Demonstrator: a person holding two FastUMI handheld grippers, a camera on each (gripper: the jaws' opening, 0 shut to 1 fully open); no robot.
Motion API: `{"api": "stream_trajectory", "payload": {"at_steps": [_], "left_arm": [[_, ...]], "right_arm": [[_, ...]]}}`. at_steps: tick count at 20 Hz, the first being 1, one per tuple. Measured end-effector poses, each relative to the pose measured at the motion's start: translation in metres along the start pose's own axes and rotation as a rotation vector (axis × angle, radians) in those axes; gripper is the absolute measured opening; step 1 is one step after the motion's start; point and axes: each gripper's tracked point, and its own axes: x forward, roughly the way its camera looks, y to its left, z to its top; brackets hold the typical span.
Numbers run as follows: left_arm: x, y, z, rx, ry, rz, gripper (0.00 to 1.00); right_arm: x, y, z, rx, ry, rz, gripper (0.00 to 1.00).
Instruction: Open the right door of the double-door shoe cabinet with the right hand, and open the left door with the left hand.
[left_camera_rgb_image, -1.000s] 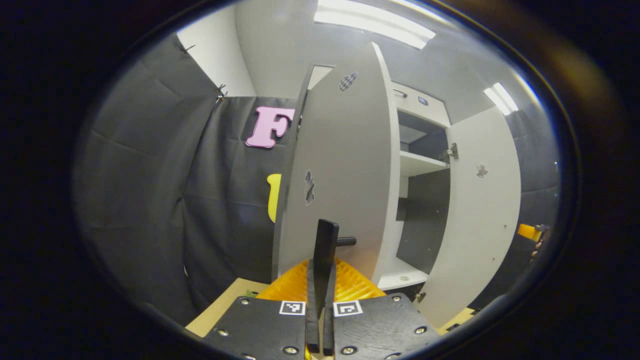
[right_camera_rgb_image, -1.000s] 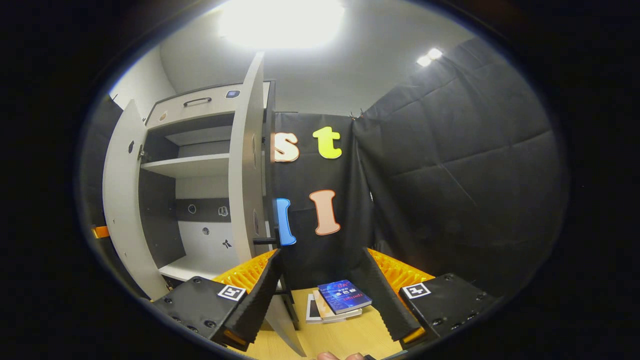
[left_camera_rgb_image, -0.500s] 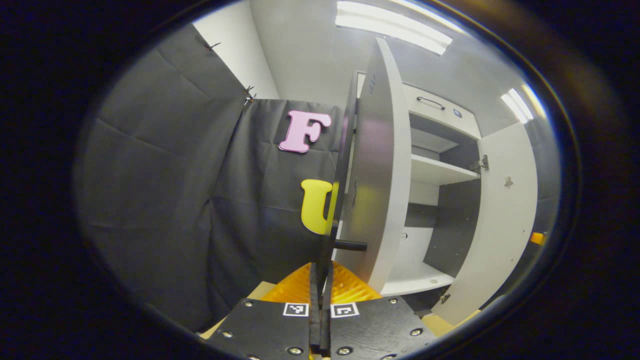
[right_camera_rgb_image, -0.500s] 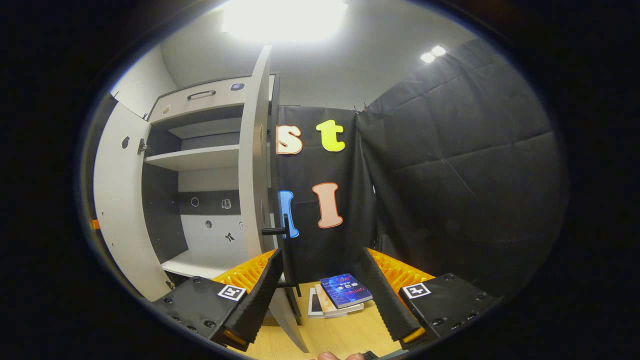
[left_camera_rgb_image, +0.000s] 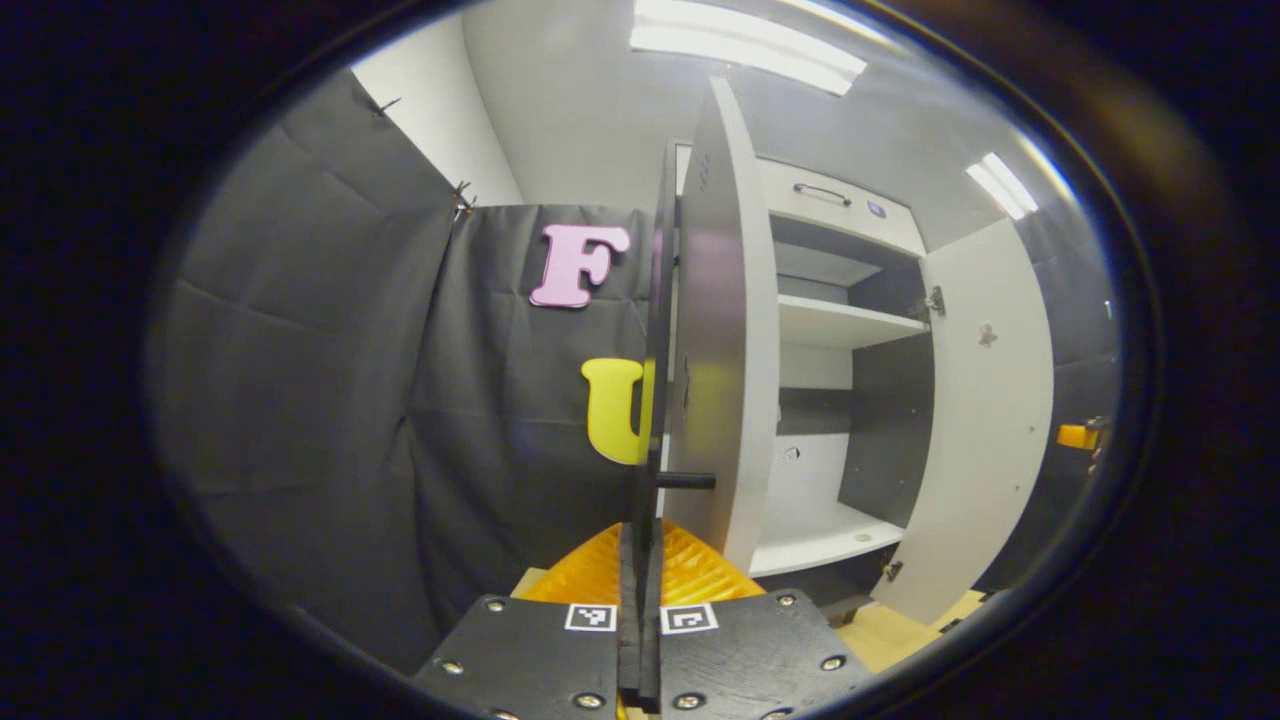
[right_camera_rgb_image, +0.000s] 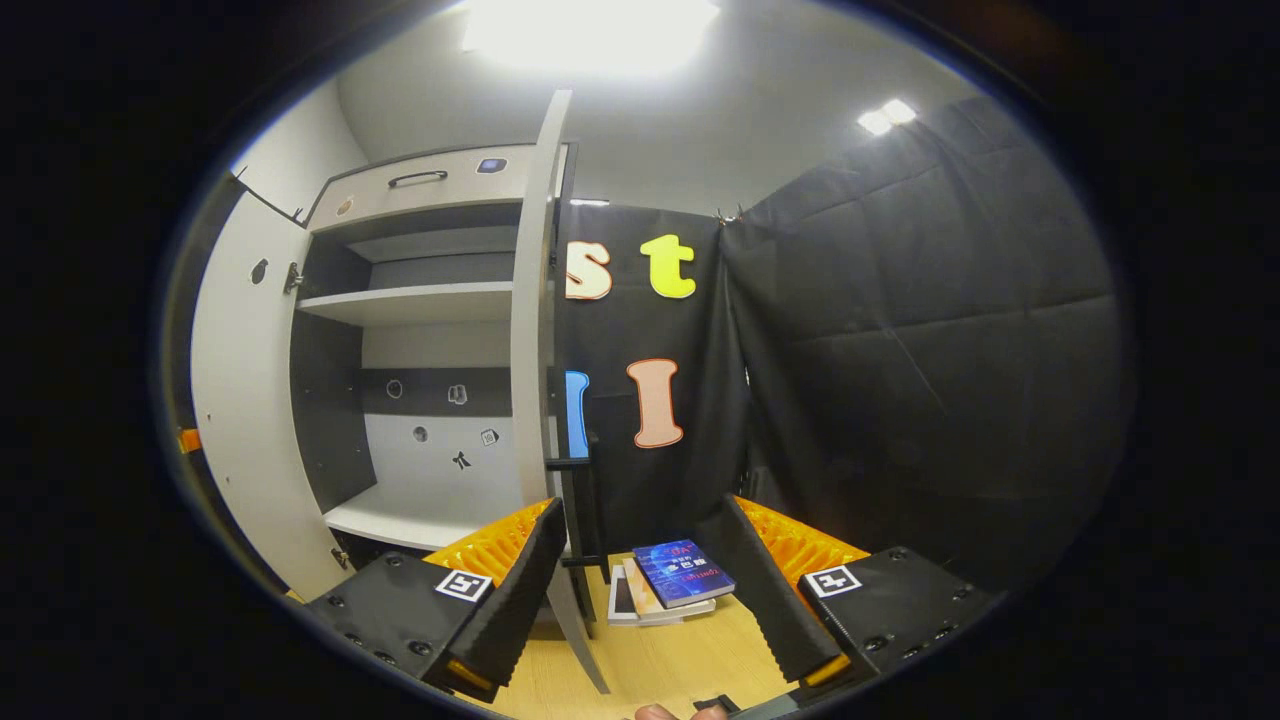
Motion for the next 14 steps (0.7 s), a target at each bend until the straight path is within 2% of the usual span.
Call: {"api": "stream_trajectory", "payload": {"at_steps": [3,5,10,12,14], "left_arm": [[-0.003,0.000,0.008,0.014,-0.065,0.023,0.00],[-0.010,-0.003,0.008,0.019,-0.072,0.047,0.02],[-0.029,0.012,-0.005,0.134,-0.011,0.239,0.93],[-0.033,0.003,-0.007,0.148,-0.002,0.238,0.94],[-0.036,-0.010,-0.003,0.107,-0.004,0.232,0.94]], "right_arm": [[0.003,0.013,0.004,-0.014,-0.014,0.022,0.97],[0.005,0.023,0.002,-0.002,-0.020,0.063,0.98],[0.012,0.030,-0.017,0.030,0.029,0.191,0.98],[0.013,0.029,-0.019,0.067,0.036,0.236,0.98],[0.013,0.022,-0.018,0.079,0.025,0.254,0.98]]}}
